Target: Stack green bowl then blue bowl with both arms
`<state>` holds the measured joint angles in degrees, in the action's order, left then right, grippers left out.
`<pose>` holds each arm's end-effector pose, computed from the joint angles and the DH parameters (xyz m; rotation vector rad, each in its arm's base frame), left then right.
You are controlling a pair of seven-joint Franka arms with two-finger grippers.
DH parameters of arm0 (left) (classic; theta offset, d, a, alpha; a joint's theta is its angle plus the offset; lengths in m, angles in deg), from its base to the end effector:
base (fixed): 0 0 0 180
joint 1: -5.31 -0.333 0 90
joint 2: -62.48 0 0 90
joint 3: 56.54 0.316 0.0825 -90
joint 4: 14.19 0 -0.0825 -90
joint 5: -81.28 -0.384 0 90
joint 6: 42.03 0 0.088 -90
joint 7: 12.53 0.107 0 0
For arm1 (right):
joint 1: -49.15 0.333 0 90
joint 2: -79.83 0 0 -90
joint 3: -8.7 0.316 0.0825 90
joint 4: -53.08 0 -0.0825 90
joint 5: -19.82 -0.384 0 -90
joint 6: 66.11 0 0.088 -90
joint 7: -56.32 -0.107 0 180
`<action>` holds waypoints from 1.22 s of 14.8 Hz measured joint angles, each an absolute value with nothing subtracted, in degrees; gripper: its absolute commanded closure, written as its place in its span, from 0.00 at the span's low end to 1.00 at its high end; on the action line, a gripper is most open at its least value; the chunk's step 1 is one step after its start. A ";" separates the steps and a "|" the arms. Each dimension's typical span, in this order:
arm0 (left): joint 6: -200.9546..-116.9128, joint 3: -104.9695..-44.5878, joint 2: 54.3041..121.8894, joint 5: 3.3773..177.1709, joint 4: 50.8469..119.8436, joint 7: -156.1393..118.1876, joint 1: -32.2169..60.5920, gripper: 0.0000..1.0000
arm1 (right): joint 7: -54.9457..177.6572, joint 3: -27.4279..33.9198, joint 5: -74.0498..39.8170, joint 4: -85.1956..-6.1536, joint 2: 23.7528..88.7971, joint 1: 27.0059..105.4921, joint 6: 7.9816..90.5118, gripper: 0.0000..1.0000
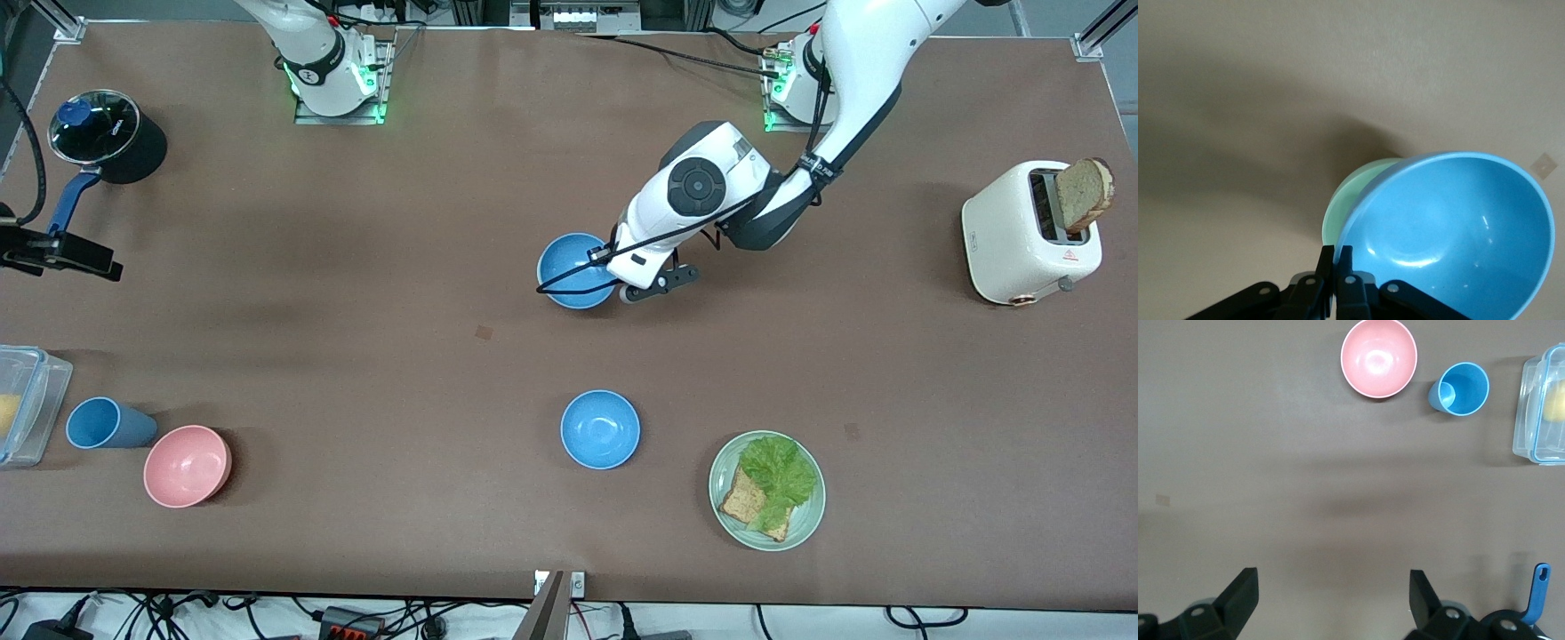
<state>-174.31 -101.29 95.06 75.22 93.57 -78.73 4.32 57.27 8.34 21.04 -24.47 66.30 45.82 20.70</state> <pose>0.4829 -0.4111 0.2862 2.8601 0.5896 -0.3485 0.6180 -0.0418 0.5830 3.1187 -0.0750 -0.1176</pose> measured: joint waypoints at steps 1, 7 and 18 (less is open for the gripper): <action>-174.36 -101.29 95.35 75.13 93.58 -78.76 4.69 1.00 | 57.26 8.35 21.04 -25.71 67.11 45.97 21.27 0.00; -175.19 -100.73 96.30 75.09 93.57 -78.91 5.70 0.99 | 57.27 8.34 21.04 -41.36 76.84 46.01 29.88 0.00; -170.20 -100.08 96.69 75.02 89.78 -78.78 3.96 0.69 | 57.56 8.49 21.05 -46.66 81.25 46.15 30.59 0.00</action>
